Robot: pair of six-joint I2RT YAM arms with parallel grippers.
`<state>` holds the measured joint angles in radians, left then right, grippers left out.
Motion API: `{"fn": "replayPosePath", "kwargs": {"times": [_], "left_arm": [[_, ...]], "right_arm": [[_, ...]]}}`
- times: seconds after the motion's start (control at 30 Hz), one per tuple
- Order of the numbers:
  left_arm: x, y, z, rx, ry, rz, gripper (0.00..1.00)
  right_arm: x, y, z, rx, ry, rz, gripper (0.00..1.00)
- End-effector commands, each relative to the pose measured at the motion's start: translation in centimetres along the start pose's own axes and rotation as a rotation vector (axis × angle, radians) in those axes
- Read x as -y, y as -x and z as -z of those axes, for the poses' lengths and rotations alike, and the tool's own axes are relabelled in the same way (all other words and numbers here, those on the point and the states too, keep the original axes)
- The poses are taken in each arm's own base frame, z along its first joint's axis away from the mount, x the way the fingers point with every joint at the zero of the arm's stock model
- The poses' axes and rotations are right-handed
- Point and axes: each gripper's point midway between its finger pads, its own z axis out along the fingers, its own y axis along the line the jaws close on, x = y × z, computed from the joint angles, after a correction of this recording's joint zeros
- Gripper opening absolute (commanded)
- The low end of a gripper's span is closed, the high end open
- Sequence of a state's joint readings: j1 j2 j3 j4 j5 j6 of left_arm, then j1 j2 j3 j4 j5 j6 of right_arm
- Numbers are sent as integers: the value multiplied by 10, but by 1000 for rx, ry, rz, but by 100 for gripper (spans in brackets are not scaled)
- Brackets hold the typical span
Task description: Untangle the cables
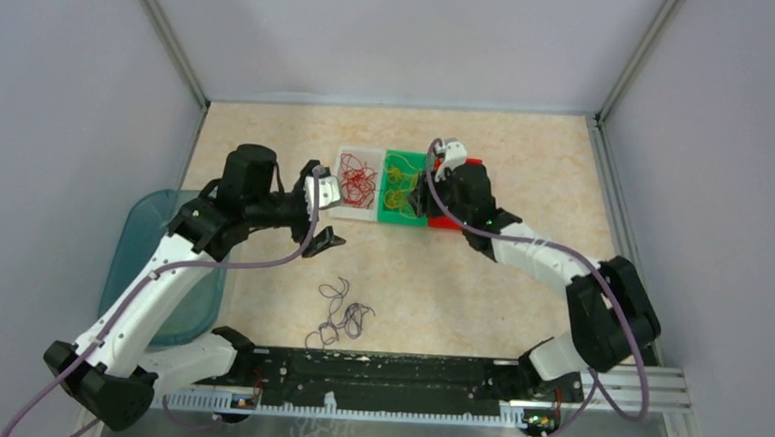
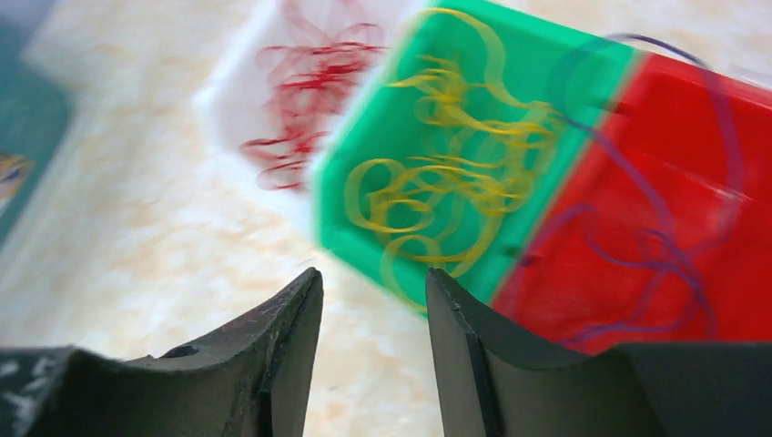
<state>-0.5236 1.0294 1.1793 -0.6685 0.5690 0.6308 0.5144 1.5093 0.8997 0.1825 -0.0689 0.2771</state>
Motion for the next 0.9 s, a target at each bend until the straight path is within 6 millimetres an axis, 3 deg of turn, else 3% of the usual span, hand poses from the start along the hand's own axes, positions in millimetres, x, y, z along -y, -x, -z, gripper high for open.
{"fn": "replayPosePath", "kwargs": {"times": [0.0, 0.1, 0.17, 0.37, 0.6, 0.87], "left_arm": [[-1, -43, -3, -83, -10, 42, 100], [-1, -72, -3, -118, -35, 120, 100], [11, -100, -8, -188, -89, 146, 98], [59, -174, -12, -354, -279, 144, 90], [88, -205, -25, -418, -399, 201, 80], [97, -233, -45, -470, -452, 239, 71]], "right_arm": [[-80, 33, 41, 185, 265, 137, 48], [-93, -2, 54, 144, 286, 123, 50], [-92, -18, 65, 149, 298, 70, 49], [-79, -32, 87, 202, 273, -2, 47], [-68, -29, 94, 217, 219, -6, 45], [-66, -30, 97, 226, 212, -36, 40]]}}
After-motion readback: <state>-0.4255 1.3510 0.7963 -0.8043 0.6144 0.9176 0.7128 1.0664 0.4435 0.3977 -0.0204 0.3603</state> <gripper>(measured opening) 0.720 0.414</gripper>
